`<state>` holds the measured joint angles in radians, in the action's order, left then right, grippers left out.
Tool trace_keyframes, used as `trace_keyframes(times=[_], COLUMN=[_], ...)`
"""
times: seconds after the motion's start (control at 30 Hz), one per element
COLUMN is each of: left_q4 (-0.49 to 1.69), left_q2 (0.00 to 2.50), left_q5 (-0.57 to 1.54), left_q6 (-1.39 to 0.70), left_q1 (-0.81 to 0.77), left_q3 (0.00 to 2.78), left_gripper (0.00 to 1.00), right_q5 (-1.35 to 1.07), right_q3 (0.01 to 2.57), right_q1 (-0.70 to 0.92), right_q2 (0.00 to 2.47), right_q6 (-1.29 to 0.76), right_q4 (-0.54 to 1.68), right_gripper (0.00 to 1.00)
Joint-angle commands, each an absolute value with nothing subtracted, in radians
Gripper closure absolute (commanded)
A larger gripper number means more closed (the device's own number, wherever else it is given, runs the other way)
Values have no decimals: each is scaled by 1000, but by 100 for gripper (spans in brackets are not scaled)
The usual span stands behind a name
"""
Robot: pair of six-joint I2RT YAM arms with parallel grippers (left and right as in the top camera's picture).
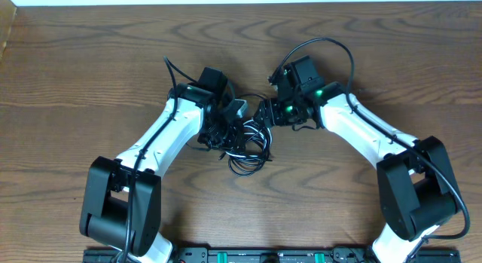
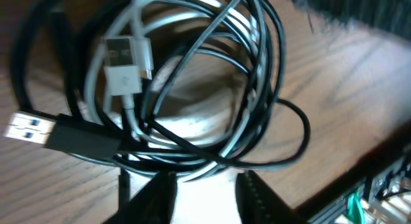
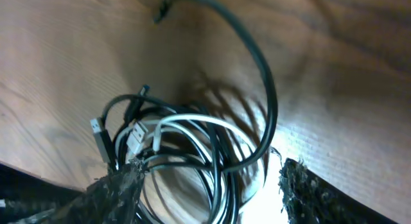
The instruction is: Untangle cables
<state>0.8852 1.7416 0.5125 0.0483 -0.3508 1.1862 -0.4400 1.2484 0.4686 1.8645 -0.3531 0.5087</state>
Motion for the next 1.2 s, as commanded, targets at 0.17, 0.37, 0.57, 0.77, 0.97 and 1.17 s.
trace_keyframes(times=[0.17,0.37,0.57,0.77,0.97,1.17], left_q4=[831,828,822,769,750,749], left_q2=[1745,1748,1803,1853,1876,1876], left_q5=[321,319,319,320,320,320], left_q6=[-138,-145,-144,-144,-144,-139], left_q1=[-350,-350,-350,-350,-350,-350], left_q3=[1184,1181,1181,1181,1181,1181], left_gripper=[63,61,59,58,57,55], right_q5=[-410,-411,-410,-410,-495,-761], right_q3=[1249,1249,1249,1249,1250,1250], right_q1=[515,535,535,535,512,433], right_q2=[1922,1955,1955,1955,1951,1929], right_q6=[-433,-442,-441,-441,-421,-364], right_q4=[499,486,486,486,473,402], right_gripper=[39,44,68,94,99,99])
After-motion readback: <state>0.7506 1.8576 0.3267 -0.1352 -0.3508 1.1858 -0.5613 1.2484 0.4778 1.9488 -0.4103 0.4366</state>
